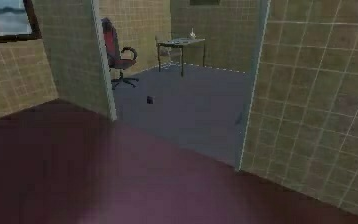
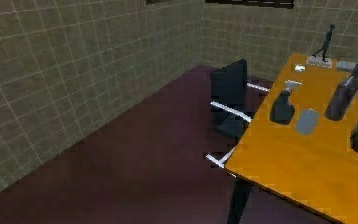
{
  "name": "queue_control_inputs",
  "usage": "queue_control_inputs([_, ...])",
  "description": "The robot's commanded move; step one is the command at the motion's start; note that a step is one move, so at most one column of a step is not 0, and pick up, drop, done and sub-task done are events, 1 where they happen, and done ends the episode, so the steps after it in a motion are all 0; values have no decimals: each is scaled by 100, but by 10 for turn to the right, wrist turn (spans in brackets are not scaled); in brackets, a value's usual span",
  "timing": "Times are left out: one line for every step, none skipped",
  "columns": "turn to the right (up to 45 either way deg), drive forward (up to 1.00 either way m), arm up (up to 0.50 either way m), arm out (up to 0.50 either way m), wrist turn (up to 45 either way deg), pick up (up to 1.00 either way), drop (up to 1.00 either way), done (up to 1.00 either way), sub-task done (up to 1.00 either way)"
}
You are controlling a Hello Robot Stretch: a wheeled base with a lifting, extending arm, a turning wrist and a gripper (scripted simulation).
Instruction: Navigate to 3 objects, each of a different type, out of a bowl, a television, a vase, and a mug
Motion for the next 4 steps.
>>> queue_control_inputs([0, 100, 0, 0, 0, 0, 0, 0, 0])
queue_control_inputs([-60, 0, 0, 0, 0, 0, 0, 0, 0])
queue_control_inputs([0, 60, 0, 0, 0, 0, 0, 0, 0])
queue_control_inputs([210, 0, 0, 0, 0, 0, 0, 0, 0])
